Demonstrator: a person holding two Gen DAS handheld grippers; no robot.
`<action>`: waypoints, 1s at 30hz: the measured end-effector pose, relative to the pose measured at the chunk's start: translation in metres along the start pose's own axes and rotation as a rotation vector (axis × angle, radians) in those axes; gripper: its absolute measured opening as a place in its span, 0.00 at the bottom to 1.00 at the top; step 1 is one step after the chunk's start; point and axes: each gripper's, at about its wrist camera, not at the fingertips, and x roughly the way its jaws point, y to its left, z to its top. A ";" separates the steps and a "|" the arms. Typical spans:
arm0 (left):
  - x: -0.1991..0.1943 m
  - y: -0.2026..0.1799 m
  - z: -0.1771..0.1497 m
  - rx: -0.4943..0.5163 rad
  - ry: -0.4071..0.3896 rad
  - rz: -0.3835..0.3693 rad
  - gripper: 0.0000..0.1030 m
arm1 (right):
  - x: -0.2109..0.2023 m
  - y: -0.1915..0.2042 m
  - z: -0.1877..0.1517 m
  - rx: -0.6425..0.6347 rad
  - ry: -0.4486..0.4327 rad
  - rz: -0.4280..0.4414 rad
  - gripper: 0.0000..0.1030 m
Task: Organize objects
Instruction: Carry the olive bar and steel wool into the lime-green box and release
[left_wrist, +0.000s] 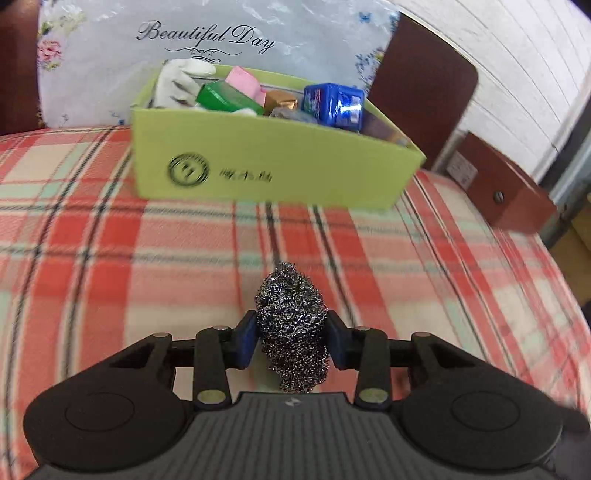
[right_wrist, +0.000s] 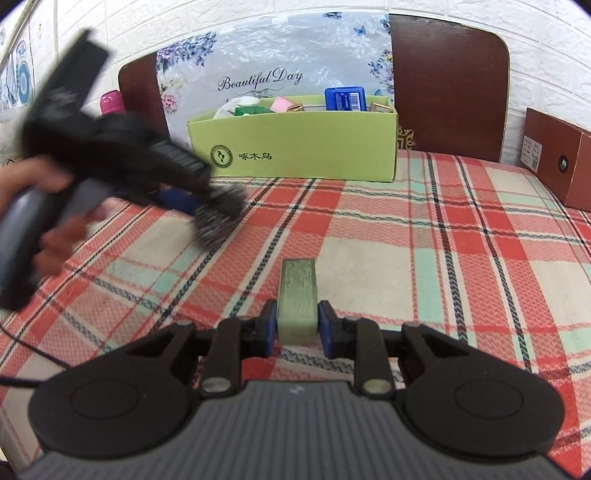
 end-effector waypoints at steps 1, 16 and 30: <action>-0.009 0.001 -0.010 0.015 0.012 0.019 0.44 | 0.001 0.001 0.000 0.001 0.001 -0.002 0.25; -0.019 0.002 -0.034 0.007 0.000 0.204 0.71 | 0.006 0.008 0.004 -0.019 0.009 -0.019 0.39; -0.017 0.014 -0.031 -0.027 0.003 0.187 0.69 | 0.011 0.008 0.008 -0.017 0.021 -0.033 0.39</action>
